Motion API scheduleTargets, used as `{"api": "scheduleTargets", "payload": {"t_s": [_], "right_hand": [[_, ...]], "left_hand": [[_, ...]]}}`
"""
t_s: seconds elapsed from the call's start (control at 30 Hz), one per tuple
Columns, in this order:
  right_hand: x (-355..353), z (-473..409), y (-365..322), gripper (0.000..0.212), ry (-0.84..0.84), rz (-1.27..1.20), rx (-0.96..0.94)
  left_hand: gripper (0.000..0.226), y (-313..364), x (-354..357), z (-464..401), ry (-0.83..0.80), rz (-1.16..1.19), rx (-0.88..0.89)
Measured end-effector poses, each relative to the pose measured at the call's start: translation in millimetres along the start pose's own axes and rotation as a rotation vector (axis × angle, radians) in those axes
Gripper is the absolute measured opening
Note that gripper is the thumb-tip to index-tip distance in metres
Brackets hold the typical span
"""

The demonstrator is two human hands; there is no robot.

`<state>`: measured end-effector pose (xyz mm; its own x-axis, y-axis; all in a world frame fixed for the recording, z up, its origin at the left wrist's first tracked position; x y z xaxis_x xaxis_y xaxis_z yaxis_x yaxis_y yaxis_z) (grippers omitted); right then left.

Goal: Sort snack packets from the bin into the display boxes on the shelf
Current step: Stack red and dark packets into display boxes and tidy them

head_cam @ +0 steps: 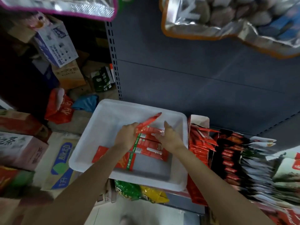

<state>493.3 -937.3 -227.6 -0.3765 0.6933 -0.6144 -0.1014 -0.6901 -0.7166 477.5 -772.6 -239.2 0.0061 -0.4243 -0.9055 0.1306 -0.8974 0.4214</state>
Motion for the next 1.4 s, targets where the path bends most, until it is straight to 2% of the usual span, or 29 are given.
{"api": "scheduleTargets", "payload": {"t_s": [0.07, 0.13, 0.17, 0.23, 0.33, 0.43, 0.53, 0.63, 0.73, 0.83, 0.9, 1.0, 1.07, 1.13, 1.27, 1.4], "right_hand": [[-13.1, 6.0, -11.0, 0.066, 0.024, -0.289, 0.001], [-35.5, 15.9, -26.2, 0.045, 0.077, -0.508, -0.115], [-53.0, 23.0, -33.0, 0.033, 0.140, -0.532, -0.205], [-87.4, 35.6, -34.5, 0.018, 0.247, -0.537, -0.332], [-130.9, 53.4, -27.4, 0.002, 0.335, -0.503, -0.415], [-171.9, 72.2, -13.7, 0.009, 0.517, -0.385, -0.461], [-195.9, 82.4, 1.9, 0.006, 0.630, -0.209, -0.435], [-198.6, 72.9, 25.2, 0.011, 0.582, -0.069, -0.330], [-188.4, 58.0, 38.3, 0.011, 0.403, 0.048, -0.233], [-185.2, 56.9, 31.4, 0.025, 0.335, 0.079, -0.284], [-185.2, 59.4, 27.5, 0.019, 0.352, 0.107, -0.324], [-175.1, 55.8, 31.9, 0.017, 0.276, 0.252, -0.236], [-168.3, 54.2, 31.0, 0.020, 0.228, 0.291, -0.204], [-164.4, 59.0, 20.3, 0.021, 0.258, 0.315, -0.285], [-139.0, 78.5, -10.6, 0.027, 0.351, 0.350, -0.576], [-86.3, 84.1, -33.4, 0.028, 0.241, 0.354, -0.672]], "left_hand": [[0.019, 15.6, -12.8, 4.4, -0.003, 0.184, 0.051], [0.016, 43.8, -24.7, 7.0, -0.056, 0.294, 0.158], [0.015, 56.9, -29.9, 6.7, -0.067, 0.325, 0.198], [0.015, 81.9, -39.3, 4.2, -0.062, 0.377, 0.237], [0.023, 124.3, -51.8, -3.0, 0.003, 0.421, 0.282], [0.033, 164.3, -59.6, -9.3, 0.124, 0.373, 0.355], [0.025, 198.1, -53.7, -7.8, 0.174, 0.362, 0.399], [0.016, 217.3, -30.8, -5.8, 0.133, 0.243, 0.394], [0.017, 211.3, -3.8, -11.0, 0.000, 0.144, 0.336], [0.026, 204.8, 0.8, -10.9, -0.058, 0.140, 0.293], [0.030, 207.6, -5.0, -7.2, -0.034, 0.183, 0.317], [0.029, 211.0, 1.5, -1.2, -0.101, 0.119, 0.370], [0.030, 203.9, 8.5, -1.6, -0.134, 0.094, 0.343], [0.035, 194.5, 6.7, -1.2, -0.101, 0.131, 0.316], [0.040, 154.9, 4.7, 4.2, -0.037, 0.141, 0.236], [0.030, 99.0, 12.5, 11.7, -0.093, 0.046, 0.118]]}}
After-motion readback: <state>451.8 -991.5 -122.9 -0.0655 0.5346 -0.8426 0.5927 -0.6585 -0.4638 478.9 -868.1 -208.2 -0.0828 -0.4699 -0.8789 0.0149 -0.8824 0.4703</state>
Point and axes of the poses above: each hand's wrist, its own z-axis away from the middle knuckle, its own x-axis out of the palm, y = z × x, the point moved 8 cm from there along -z, towards the middle knuckle, and after that the axes turned 9 degrees about -z, right-handed, at the moved point
